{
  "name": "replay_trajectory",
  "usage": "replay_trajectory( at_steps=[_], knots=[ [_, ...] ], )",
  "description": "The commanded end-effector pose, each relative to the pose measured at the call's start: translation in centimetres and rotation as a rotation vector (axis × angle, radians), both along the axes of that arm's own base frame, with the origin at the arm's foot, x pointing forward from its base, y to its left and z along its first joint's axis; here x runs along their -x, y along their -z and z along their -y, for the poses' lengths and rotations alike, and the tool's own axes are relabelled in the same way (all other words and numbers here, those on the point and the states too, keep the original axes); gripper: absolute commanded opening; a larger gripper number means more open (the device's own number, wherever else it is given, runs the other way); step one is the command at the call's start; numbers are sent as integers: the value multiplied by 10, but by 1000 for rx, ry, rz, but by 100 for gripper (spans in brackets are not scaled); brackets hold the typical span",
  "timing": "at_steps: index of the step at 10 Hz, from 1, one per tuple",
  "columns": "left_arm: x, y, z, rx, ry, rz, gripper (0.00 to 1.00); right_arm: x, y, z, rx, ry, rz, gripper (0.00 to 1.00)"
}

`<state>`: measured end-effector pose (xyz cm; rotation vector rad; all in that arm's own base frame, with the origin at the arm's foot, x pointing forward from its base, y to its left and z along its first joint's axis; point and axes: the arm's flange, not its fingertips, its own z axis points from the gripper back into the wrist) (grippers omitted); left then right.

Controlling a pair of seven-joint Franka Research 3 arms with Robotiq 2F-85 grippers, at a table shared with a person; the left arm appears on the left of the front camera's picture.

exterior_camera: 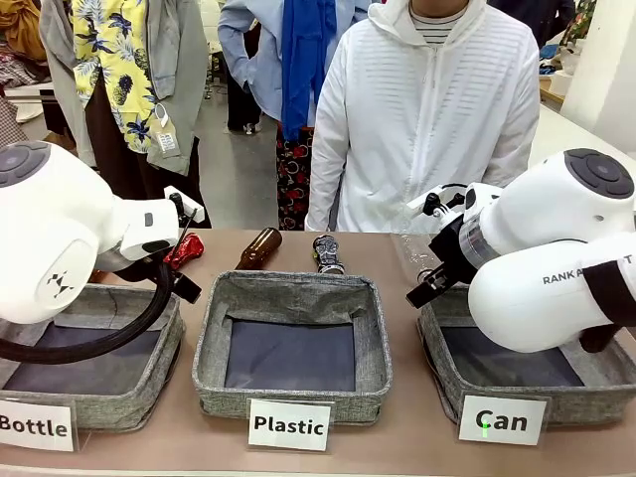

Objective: Sort the can waste into the basket.
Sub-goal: Pick up the can waste from the table and place it in the right Fabric basket.

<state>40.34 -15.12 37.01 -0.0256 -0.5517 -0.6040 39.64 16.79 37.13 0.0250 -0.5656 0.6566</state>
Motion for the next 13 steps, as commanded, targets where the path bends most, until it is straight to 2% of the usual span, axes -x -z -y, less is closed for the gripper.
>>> replay_trajectory(
  at_steps=[1,5,6,7,8,9,10,11,12,13],
  knots=[
    [0,0,0,0,1,0,100,0,0,0,0,0,0,100],
    [0,0,0,0,1,0,100,0,0,0,0,0,0,100],
    [0,0,0,0,0,0,100,1,-14,0,1,-12,-4,100],
    [8,-19,-3,43,11,-8,100,3,-33,0,-25,9,-12,100],
    [21,-50,8,95,-42,-48,100,7,-57,-1,-103,54,-13,100],
    [34,-76,9,164,-96,-105,100,10,-81,-2,-168,162,-79,100],
    [50,-106,8,251,-120,-150,100,17,-107,4,-280,182,-174,100],
    [67,-125,-4,320,-94,-194,100,26,-127,16,-372,182,-288,100],
    [82,-143,-25,447,40,-271,100,35,-148,37,-497,132,-384,100],
    [92,-155,-54,567,122,-309,100,43,-166,69,-656,79,-441,100]
  ],
)
